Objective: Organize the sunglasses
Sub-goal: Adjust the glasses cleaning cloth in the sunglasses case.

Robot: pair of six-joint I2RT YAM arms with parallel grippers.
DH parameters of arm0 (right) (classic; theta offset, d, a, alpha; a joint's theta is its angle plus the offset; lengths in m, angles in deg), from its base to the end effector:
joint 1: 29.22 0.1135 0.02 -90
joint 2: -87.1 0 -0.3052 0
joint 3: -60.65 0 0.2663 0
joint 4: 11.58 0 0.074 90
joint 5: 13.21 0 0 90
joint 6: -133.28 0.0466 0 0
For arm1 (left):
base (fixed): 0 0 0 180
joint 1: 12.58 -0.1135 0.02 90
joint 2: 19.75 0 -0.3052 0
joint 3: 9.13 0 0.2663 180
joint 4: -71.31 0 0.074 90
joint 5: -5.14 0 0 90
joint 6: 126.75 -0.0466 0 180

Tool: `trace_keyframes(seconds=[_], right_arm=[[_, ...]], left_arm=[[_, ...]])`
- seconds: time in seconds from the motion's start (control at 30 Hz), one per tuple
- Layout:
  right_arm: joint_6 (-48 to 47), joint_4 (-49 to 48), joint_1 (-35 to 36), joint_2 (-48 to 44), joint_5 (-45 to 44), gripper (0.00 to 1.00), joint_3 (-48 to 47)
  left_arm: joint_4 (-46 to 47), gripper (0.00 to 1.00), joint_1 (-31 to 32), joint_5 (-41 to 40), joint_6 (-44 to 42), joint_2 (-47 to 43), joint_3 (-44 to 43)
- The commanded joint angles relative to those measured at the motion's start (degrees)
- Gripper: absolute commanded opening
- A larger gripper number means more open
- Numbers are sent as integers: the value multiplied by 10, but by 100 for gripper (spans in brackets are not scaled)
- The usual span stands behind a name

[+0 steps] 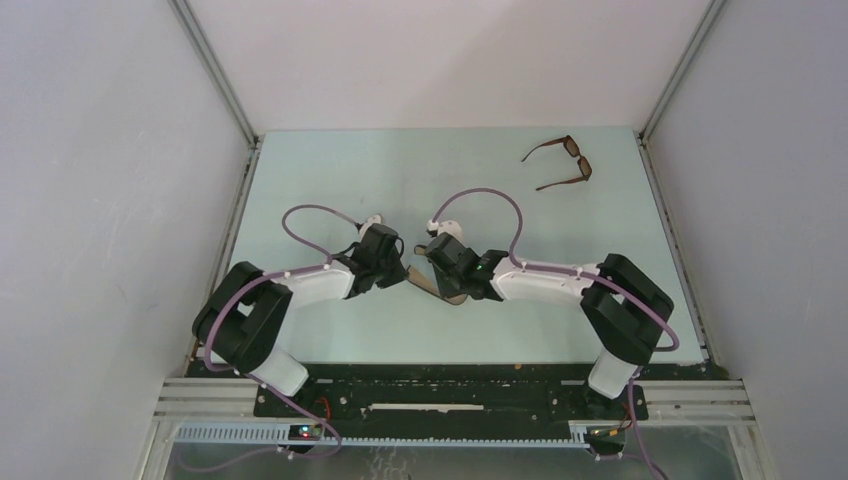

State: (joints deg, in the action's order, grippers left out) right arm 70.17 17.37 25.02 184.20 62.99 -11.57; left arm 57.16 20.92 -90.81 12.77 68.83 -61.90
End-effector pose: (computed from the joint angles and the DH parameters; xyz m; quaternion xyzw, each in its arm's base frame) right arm 0.2251 0.2935 0.2081 -0.1869 0.9258 0.1137 0.3084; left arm 0.2577 -0.1648 0.1707 -0.1483 0.9267 -0.1901 0.2883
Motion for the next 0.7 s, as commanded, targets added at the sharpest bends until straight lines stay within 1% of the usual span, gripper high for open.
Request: trace_keyframes(seconds=[0.0, 0.13, 0.4, 0.53, 0.63, 0.67], right_arm=[[2, -13, 8, 29, 5, 29, -33], [-3, -9, 8, 54, 8, 31, -40], [-15, 21, 10, 82, -23, 34, -42], [-28, 30, 19, 96, -44, 29, -42], [-31, 31, 20, 100, -46, 23, -42], [-32, 30, 21, 100, -46, 23, -42]], left_arm=[[-14, 0, 4, -21, -9, -11, -4], [-17, 0, 5, -23, -11, -13, -6], [-24, 0, 5, -25, -13, -13, -12], [-26, 0, 5, -28, -13, -14, -13], [-27, 0, 5, -31, -13, -16, -11], [-27, 0, 5, -30, -13, -16, -11]])
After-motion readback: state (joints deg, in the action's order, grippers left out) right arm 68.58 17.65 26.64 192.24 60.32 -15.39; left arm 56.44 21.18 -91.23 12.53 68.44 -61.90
